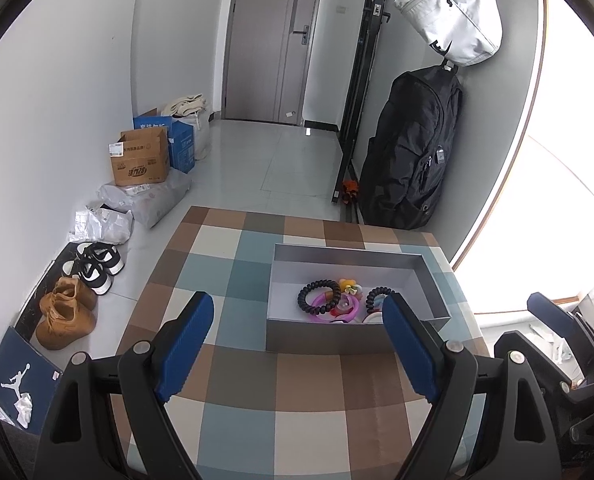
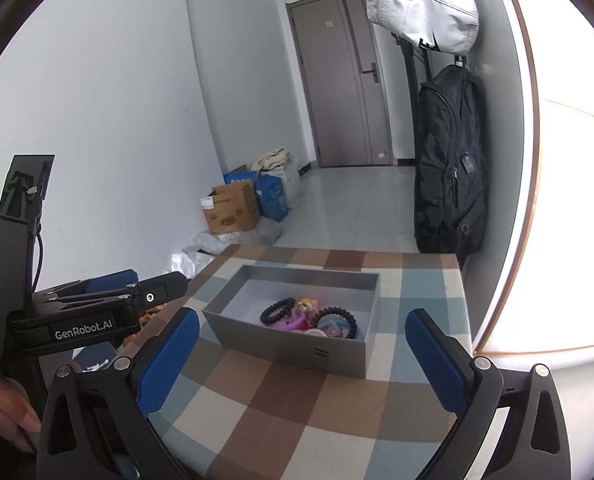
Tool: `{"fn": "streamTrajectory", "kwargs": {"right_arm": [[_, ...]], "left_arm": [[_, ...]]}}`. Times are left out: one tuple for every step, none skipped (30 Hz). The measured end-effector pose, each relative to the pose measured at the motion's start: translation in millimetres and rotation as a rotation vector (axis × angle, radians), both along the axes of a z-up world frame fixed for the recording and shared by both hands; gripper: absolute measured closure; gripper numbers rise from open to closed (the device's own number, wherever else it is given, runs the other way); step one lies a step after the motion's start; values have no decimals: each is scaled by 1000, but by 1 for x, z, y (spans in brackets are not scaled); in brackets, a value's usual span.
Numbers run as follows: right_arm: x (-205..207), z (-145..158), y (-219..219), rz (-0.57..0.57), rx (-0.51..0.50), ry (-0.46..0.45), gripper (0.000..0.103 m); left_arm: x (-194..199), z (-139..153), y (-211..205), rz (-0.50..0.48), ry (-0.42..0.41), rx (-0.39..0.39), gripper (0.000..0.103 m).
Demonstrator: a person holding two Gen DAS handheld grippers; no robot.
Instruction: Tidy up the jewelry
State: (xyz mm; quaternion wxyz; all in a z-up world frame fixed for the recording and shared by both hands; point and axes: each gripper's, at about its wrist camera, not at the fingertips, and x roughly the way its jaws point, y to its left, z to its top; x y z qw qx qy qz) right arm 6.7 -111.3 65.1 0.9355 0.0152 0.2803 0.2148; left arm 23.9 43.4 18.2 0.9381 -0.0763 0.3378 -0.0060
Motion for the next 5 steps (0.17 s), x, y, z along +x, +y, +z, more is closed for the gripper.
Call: {"fn": "streamTrajectory", "kwargs": {"right_arm": [[0, 0, -1, -1, 1, 1, 0], [0, 0, -1, -3, 2, 2, 0], [0, 0, -1, -3, 4, 4, 0], [0, 0, -1, -4, 4, 5, 0], [1, 0, -1, -4, 4, 5, 0]], "left_arm": [[0, 0, 0, -1, 0, 1, 20], [0, 0, 0, 1, -1, 2, 20], [-1, 0, 0, 4, -3, 3, 20], [-1, 1, 0, 5, -6, 2, 20], [-1, 1, 0, 2, -5, 1, 20]]}}
